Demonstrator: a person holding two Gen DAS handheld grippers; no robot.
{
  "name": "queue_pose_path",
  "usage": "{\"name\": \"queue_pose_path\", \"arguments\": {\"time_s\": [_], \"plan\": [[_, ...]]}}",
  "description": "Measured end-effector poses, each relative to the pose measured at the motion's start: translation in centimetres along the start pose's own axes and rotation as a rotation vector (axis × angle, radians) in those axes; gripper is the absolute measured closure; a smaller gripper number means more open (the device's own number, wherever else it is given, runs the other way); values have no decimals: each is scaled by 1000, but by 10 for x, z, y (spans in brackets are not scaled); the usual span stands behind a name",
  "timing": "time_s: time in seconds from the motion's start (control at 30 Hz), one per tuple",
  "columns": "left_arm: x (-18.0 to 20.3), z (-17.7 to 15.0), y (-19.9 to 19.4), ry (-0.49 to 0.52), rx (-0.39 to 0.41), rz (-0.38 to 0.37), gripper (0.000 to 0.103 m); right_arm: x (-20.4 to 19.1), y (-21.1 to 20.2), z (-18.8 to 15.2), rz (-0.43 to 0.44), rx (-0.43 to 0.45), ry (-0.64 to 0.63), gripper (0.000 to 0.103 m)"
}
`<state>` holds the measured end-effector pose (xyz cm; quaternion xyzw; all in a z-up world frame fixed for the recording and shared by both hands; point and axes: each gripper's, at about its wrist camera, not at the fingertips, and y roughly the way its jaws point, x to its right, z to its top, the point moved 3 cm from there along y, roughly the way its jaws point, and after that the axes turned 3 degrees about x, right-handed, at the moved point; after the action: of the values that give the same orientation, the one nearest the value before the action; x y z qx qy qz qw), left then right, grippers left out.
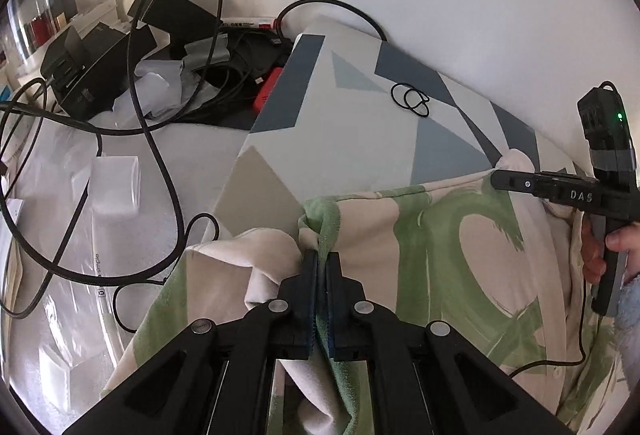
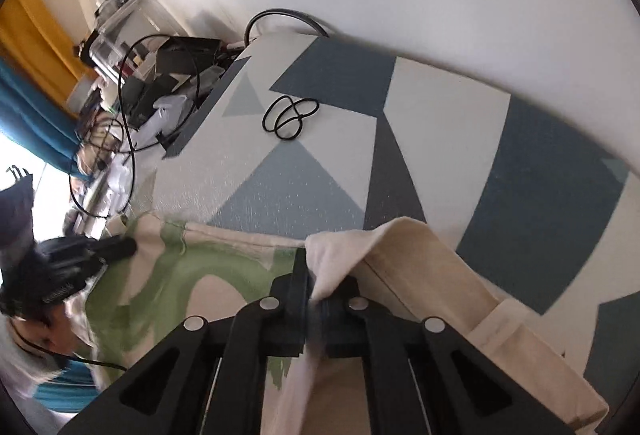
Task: Fold clothes
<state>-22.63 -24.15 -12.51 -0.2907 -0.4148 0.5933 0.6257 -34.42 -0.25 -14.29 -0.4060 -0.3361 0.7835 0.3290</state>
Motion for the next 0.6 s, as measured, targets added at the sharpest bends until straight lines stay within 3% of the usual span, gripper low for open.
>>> {"name": "queue_pose_path", "arguments": {"time_s": [0.07,0.1,0.17,0.3,0.47,0.6], "plan": [[1,-1,1,5,7,10,99,7,-2,1,25,-15,25,98],[1,-2,0,5,9,15,99,14,-5,1,41,-17,61,92],[-1,-4,-1,-5,9,19,99,28,-16,4,28,17,122,85],[-5,-3,-3,-31,0,24,97,52,-40,10,-30,90,219,85],[-6,0,-13,-66,-27,15,94,54,-77,10,-145,115,158,83],[-9,10,-37,-51,39,60,92,53,-116,-15,-219,117,98,75]]}}
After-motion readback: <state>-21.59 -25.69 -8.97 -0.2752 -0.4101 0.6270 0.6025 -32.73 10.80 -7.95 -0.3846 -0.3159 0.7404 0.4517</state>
